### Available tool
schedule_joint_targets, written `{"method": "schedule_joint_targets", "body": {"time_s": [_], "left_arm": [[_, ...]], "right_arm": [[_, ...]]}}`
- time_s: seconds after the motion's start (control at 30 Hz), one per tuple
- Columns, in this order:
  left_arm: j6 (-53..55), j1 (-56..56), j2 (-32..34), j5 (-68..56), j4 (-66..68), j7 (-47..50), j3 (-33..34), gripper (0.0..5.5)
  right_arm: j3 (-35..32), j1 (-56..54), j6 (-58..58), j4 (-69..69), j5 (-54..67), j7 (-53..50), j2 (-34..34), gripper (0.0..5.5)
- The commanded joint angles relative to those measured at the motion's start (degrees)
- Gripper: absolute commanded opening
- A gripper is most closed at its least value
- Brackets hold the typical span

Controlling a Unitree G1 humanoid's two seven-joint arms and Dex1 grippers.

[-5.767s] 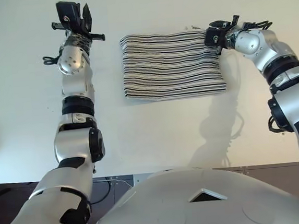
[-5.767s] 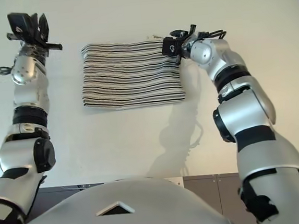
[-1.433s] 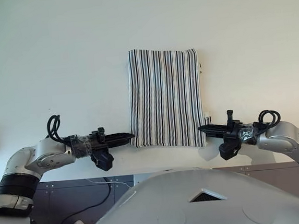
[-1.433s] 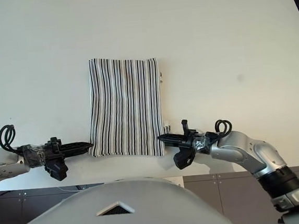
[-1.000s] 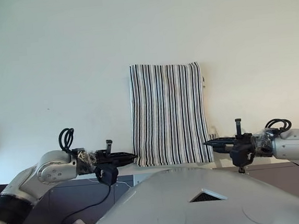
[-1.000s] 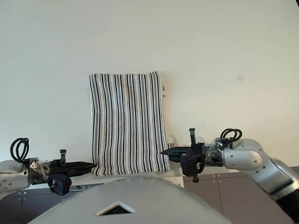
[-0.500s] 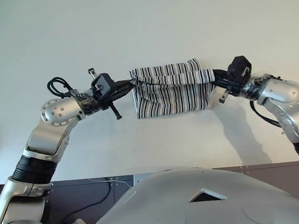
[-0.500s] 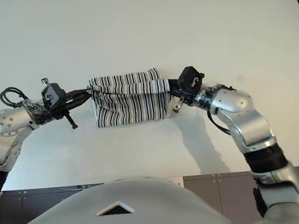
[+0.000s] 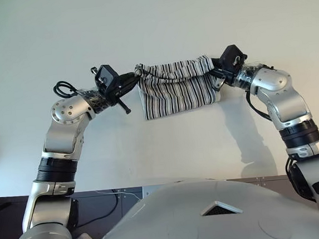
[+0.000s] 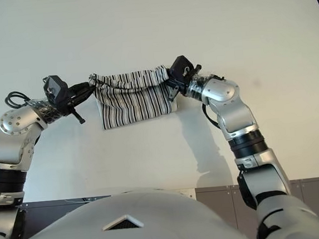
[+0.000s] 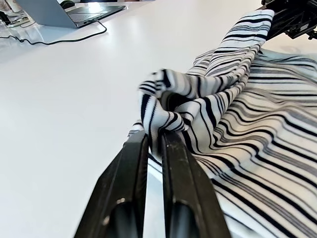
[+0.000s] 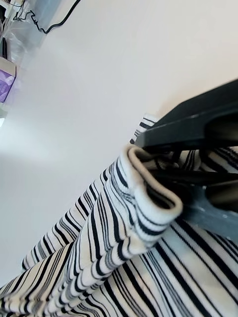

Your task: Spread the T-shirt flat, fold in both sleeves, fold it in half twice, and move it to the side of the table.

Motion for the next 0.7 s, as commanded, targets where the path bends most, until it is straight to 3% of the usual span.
{"method": "schedule_joint_targets", "body": {"time_s": [0.03, 0.2, 0.33, 0.4, 0.53, 0.7], "left_arm": [[-0.74, -2.67, -2.34, 4.52, 5.47, 1.72, 0.36, 1.07], [0.74, -7.06, -7.34, 4.79, 12.25, 5.18, 3.66, 1.3], [3.66, -9.04, -11.29, 5.97, 16.6, 9.11, 4.94, 1.3], [4.51, -8.16, -11.76, 5.88, 15.64, 10.69, 6.52, 1.3], [5.3, -5.16, -15.13, 4.47, 13.64, 17.19, 11.23, 1.3], [5.66, -2.95, -22.35, 3.06, 10.28, 25.23, 14.11, 1.3]], "right_arm": [[-1.55, -3.25, -1.63, 5.84, -1.19, -1.39, 3.37, 1.29], [-8.69, -9.4, -0.46, 16.57, 2.03, -5.92, 8.88, 2.21], [-13.18, -14.31, -1.29, 26.52, 1.79, -11.88, 12.03, 2.21], [-11.32, -11.59, 0.25, 17.26, 0.86, -10.67, 11.62, 2.21], [-1.42, 1.31, 7.96, -11.41, -1.07, -7.84, 10.2, 2.21], [5.08, 6.71, 9.74, -16.26, -7.41, -16.15, 16.62, 2.21]]}}
